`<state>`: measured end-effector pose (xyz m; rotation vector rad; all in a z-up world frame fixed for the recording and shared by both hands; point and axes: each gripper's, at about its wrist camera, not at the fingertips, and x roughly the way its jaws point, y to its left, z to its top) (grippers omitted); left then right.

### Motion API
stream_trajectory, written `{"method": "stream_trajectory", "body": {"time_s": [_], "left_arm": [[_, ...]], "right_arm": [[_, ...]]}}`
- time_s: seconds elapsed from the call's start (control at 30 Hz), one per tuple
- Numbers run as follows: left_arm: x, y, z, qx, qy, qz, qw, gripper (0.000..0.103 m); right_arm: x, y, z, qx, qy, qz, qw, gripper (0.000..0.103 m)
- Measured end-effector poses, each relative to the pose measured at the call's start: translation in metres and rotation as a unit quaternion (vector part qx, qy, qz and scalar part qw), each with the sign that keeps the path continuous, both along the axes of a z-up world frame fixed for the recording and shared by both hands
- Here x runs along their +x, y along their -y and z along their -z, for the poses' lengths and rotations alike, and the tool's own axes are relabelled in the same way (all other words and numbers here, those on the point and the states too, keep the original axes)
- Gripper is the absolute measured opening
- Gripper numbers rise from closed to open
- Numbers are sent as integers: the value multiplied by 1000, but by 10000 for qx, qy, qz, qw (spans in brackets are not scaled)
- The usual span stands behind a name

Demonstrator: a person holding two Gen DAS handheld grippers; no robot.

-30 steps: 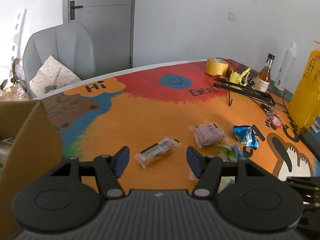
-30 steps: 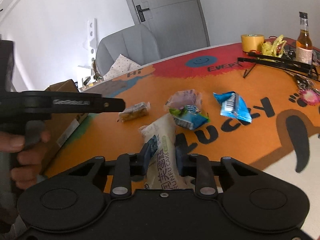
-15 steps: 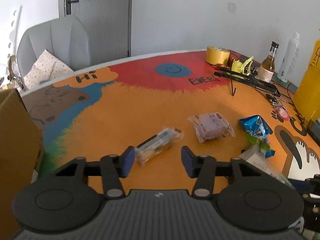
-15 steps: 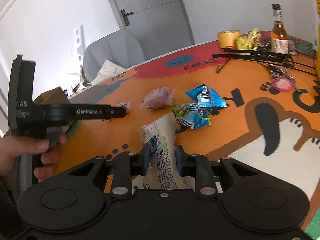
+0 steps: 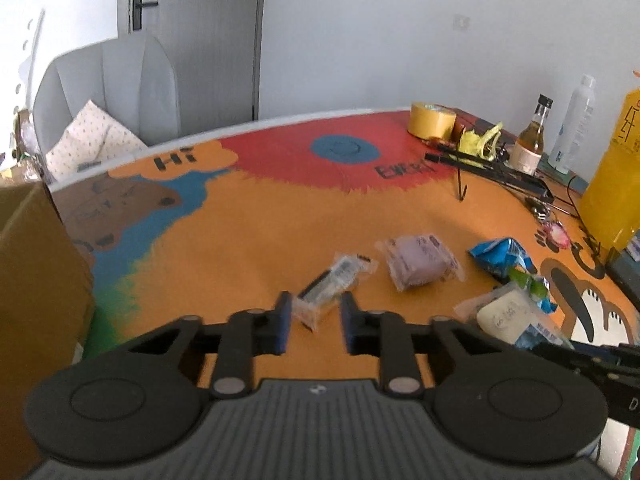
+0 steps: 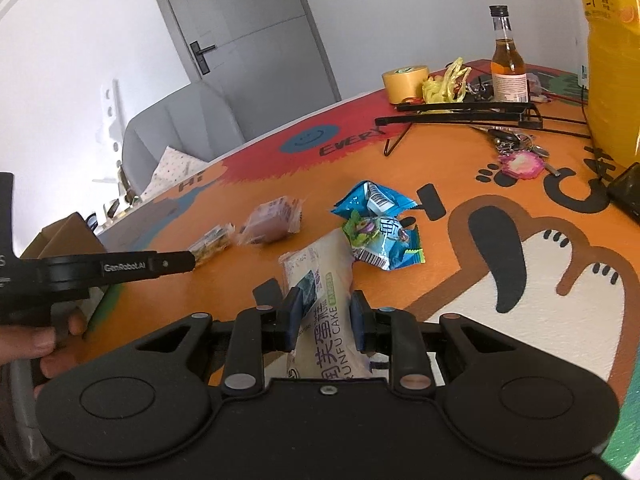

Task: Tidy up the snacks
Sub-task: 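Grasp the white Runfu cake bag with the right gripper while the left grasps the clear snack stick, then carry both packets over the cardboard box and open both grippers to drop them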

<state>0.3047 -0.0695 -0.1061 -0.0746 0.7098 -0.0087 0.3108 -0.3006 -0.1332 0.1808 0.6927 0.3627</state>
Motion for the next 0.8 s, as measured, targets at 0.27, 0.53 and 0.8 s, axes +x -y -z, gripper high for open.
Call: {"method": "stream_trajectory", "body": {"time_s": [0.27, 0.53, 0.8], "left_arm": [[16, 12, 9, 312, 254, -30, 9992, 75], [22, 16, 24, 318, 69, 64, 9995, 49], [9, 10, 19, 228, -17, 125, 9997, 18]], "right_arm": [[6, 6, 3, 285, -28, 241, 9993, 24], [10, 0, 4, 346, 10, 267, 9990, 31], [1, -12, 1, -148, 3, 25, 9999, 56]]}}
